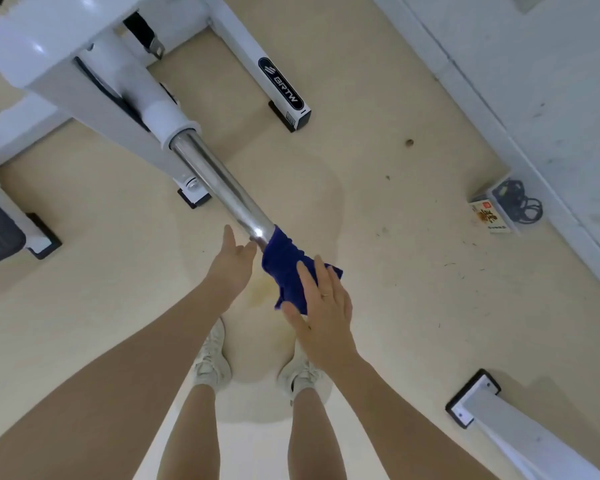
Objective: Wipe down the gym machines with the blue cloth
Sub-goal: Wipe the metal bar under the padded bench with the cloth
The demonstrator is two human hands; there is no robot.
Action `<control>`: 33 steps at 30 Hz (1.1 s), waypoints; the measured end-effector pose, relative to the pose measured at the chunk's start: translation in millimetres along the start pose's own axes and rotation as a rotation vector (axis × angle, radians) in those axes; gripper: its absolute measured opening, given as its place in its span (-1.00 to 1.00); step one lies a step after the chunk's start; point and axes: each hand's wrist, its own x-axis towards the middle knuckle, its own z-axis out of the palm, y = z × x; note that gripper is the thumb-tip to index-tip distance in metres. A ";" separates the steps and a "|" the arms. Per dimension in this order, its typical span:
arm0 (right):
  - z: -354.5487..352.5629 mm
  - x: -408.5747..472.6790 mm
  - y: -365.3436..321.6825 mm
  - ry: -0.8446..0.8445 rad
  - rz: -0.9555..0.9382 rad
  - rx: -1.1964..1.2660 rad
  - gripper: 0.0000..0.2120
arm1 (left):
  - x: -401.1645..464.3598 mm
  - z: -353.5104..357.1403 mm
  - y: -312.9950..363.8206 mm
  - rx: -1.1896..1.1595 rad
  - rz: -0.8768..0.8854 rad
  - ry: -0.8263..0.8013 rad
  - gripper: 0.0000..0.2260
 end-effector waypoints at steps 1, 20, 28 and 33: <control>0.2 5.9 5.8 0.044 0.057 -0.002 -0.22 | 1.5 -0.1 1.7 -0.006 0.027 0.013 -0.40; 31.9 103.0 0.9 0.221 -0.161 -0.258 -0.29 | 38.9 -4.9 6.0 -0.006 0.087 0.011 -0.55; 24.9 54.4 36.6 0.124 -0.010 -0.289 -0.31 | 39.4 -7.2 3.1 -0.041 0.067 -0.004 -0.45; 32.2 101.3 -12.2 0.245 -0.035 -0.352 -0.28 | 38.7 -4.1 -3.0 -0.116 0.114 0.032 -0.26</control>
